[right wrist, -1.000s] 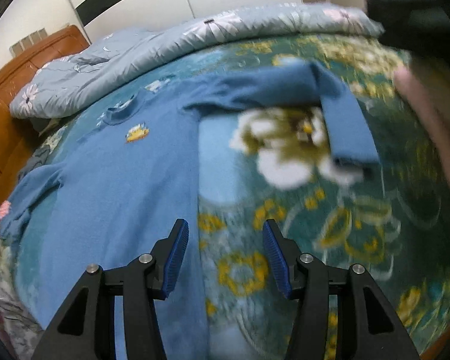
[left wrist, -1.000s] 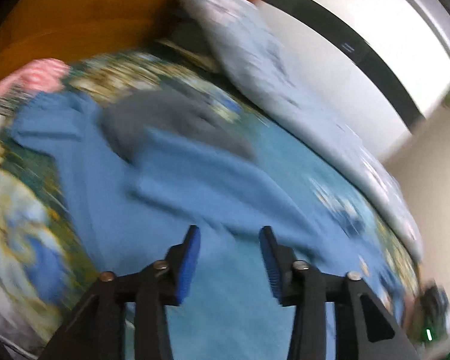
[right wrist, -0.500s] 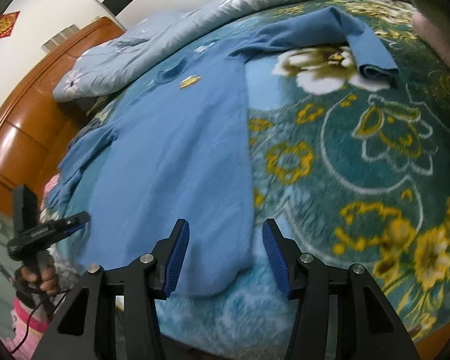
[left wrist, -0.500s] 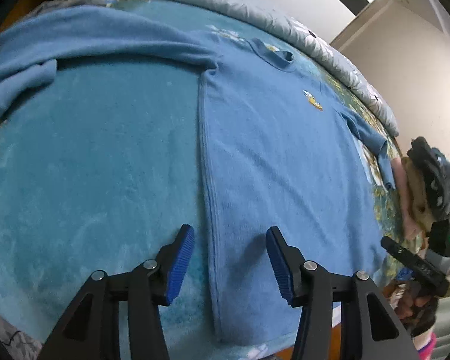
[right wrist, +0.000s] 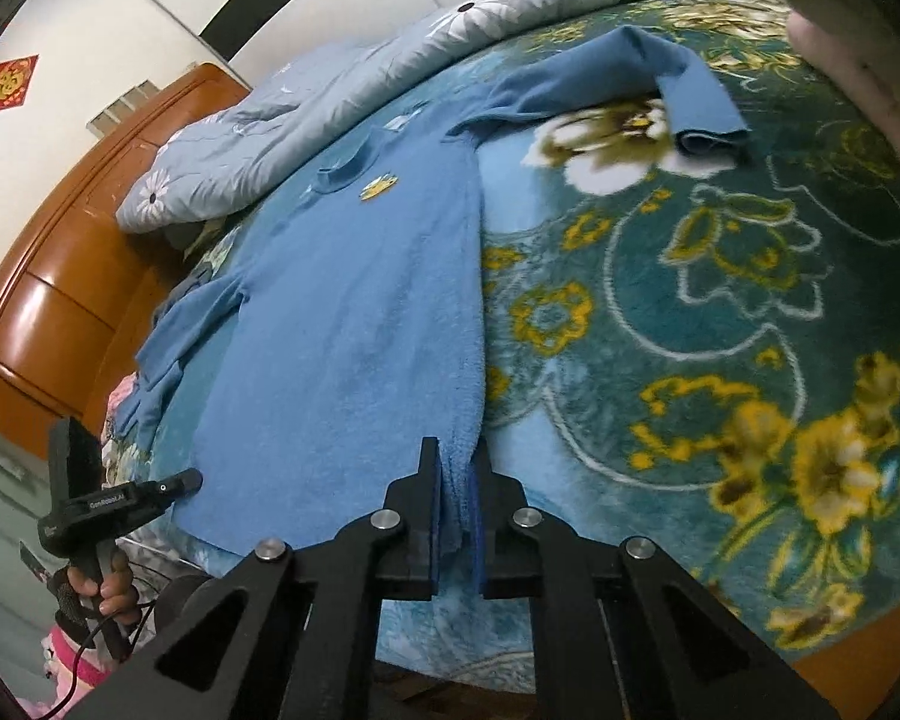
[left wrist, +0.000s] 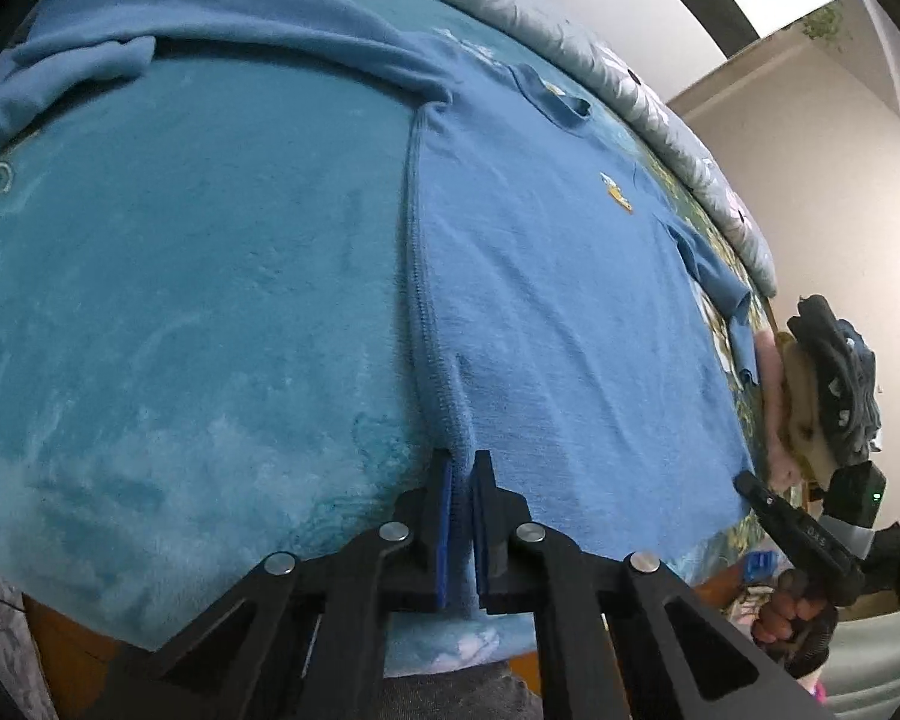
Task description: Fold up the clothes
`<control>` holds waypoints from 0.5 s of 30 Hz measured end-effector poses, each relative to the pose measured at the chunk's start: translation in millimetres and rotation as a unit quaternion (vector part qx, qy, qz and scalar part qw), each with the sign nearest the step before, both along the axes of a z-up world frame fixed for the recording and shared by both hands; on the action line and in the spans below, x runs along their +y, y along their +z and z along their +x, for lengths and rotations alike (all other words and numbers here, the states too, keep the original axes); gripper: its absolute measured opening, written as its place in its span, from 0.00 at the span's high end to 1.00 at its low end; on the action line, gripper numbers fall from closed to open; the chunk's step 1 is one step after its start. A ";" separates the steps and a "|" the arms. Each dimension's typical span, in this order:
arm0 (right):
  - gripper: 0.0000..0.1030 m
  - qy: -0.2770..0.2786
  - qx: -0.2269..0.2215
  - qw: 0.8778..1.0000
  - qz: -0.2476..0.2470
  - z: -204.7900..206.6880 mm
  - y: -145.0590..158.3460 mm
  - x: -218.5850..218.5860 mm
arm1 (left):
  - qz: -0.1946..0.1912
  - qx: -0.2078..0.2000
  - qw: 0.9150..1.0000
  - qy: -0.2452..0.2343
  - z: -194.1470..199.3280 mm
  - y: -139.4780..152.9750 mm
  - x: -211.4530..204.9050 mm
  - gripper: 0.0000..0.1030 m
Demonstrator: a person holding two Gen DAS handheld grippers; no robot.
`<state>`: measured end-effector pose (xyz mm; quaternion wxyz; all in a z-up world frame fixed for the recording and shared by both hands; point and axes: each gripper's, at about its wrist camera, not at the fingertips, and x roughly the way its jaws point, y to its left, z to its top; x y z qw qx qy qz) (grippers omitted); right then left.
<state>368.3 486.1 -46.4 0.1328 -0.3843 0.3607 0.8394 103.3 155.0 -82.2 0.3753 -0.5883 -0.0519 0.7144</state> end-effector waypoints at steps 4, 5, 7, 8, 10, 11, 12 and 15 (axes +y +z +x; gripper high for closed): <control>0.93 -0.003 -0.014 1.000 0.005 2.0 -4.7 -1.6 | -0.017 0.025 1.000 0.004 4.1 1.7 0.5 0.95; 0.94 -0.003 -0.018 1.000 0.004 2.5 -6.3 -0.6 | -0.021 0.031 0.999 0.005 5.1 2.1 0.6 0.95; 0.93 -0.001 -0.022 1.000 0.006 1.9 -7.3 -0.2 | -0.022 0.042 0.999 -0.001 6.4 3.7 1.9 0.94; 0.93 0.001 -0.022 1.000 0.011 0.7 -6.0 -1.3 | -0.021 0.048 0.999 -0.006 7.0 5.4 3.0 0.93; 0.93 0.010 -0.017 0.999 0.027 -2.3 0.6 -1.9 | -0.018 0.059 0.998 -0.020 8.2 10.3 5.4 0.90; 0.91 0.011 -0.012 0.999 0.035 -3.2 4.7 -0.2 | -0.018 0.067 0.997 -0.024 7.7 13.8 5.3 0.87; 0.89 0.010 -0.007 0.999 0.043 -3.7 8.4 1.9 | -0.016 0.077 0.997 -0.025 6.5 18.0 4.1 0.76; 0.77 -0.031 -0.012 0.996 0.086 -3.3 21.3 19.5 | -0.013 0.106 0.994 -0.022 2.2 30.4 0.5 0.41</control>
